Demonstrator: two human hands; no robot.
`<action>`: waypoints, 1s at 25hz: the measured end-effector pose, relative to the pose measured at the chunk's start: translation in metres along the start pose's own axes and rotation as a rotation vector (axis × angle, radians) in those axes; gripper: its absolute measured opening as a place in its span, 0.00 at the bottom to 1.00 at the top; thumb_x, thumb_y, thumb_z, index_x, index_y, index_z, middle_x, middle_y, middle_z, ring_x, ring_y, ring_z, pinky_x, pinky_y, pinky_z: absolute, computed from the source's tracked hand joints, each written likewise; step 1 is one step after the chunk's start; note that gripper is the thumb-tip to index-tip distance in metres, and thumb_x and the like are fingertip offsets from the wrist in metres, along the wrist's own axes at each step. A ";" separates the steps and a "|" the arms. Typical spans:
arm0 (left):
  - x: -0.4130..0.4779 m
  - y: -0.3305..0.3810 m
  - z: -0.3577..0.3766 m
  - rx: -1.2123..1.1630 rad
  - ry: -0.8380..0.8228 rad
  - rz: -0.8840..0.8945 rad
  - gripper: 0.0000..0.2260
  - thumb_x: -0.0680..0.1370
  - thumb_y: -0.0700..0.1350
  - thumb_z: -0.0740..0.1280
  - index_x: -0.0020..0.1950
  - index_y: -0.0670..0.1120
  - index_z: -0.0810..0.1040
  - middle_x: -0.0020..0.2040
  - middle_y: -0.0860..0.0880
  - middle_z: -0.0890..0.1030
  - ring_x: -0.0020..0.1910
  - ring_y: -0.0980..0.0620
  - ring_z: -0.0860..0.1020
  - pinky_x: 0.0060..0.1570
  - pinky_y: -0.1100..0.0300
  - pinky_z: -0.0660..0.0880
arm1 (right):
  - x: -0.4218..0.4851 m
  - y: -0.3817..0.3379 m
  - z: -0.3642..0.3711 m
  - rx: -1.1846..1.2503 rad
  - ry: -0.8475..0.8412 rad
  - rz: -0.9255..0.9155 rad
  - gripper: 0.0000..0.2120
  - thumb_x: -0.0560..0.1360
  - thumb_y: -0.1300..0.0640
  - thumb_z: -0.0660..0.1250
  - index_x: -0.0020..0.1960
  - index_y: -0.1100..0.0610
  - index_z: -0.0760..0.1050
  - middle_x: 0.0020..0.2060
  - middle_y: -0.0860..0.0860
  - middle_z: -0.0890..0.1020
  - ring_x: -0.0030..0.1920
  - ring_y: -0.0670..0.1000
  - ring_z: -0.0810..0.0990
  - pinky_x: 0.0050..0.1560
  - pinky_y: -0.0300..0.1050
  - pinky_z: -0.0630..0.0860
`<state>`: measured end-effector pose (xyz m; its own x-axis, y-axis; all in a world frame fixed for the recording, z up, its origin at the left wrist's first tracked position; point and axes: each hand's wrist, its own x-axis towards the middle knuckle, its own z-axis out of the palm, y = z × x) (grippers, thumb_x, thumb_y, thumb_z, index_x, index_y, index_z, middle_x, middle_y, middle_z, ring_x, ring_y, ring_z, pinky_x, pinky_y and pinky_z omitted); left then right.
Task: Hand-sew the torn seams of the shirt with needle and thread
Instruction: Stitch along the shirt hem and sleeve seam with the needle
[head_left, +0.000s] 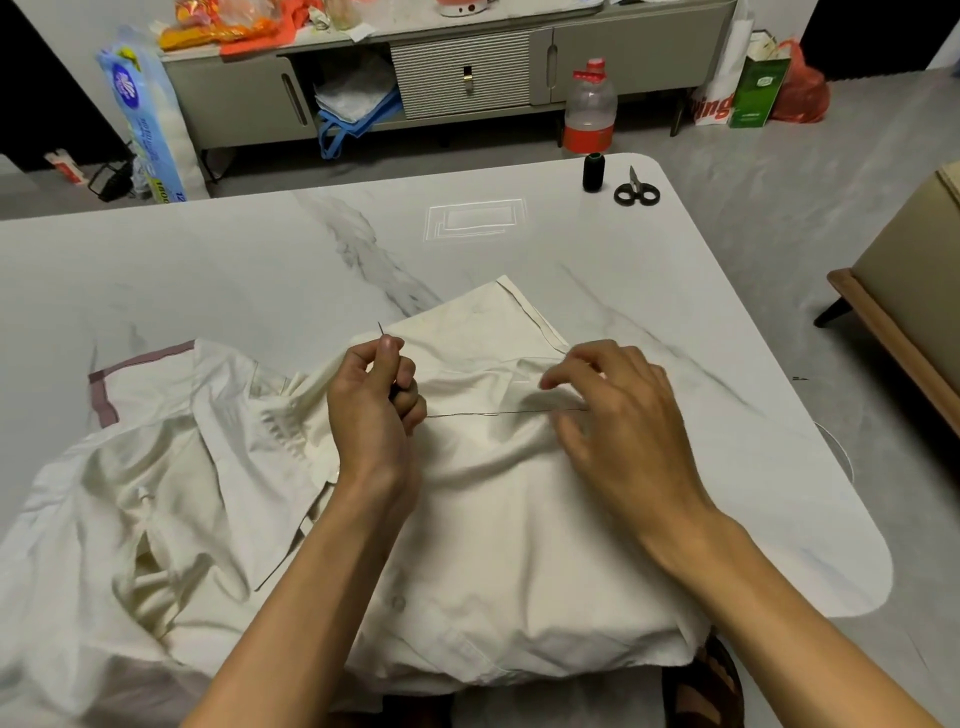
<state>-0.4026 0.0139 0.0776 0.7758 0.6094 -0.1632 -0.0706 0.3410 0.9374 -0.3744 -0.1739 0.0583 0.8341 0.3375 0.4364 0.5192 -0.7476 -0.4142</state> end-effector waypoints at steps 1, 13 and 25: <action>0.001 0.000 0.000 -0.021 -0.009 -0.013 0.06 0.84 0.42 0.61 0.47 0.45 0.72 0.29 0.54 0.69 0.25 0.57 0.57 0.30 0.60 0.51 | 0.000 -0.003 0.005 0.020 -0.030 -0.061 0.13 0.67 0.62 0.74 0.51 0.52 0.81 0.51 0.49 0.79 0.52 0.52 0.74 0.51 0.42 0.62; 0.016 0.012 -0.024 -0.216 0.145 0.004 0.06 0.84 0.39 0.61 0.47 0.44 0.74 0.30 0.51 0.73 0.26 0.56 0.70 0.32 0.64 0.72 | 0.001 -0.010 0.019 -0.047 -0.007 -0.035 0.09 0.68 0.64 0.76 0.35 0.54 0.79 0.31 0.48 0.78 0.39 0.51 0.72 0.39 0.47 0.56; 0.039 0.029 -0.091 0.058 0.519 0.223 0.08 0.80 0.41 0.68 0.42 0.49 0.80 0.39 0.54 0.77 0.34 0.55 0.68 0.37 0.67 0.68 | 0.001 -0.015 0.015 -0.129 0.016 0.053 0.06 0.74 0.64 0.70 0.40 0.56 0.78 0.36 0.50 0.79 0.42 0.55 0.73 0.44 0.50 0.61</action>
<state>-0.4312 0.1123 0.0701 0.3355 0.9390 -0.0755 -0.1515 0.1329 0.9795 -0.3784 -0.1535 0.0531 0.8562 0.2872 0.4294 0.4453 -0.8316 -0.3318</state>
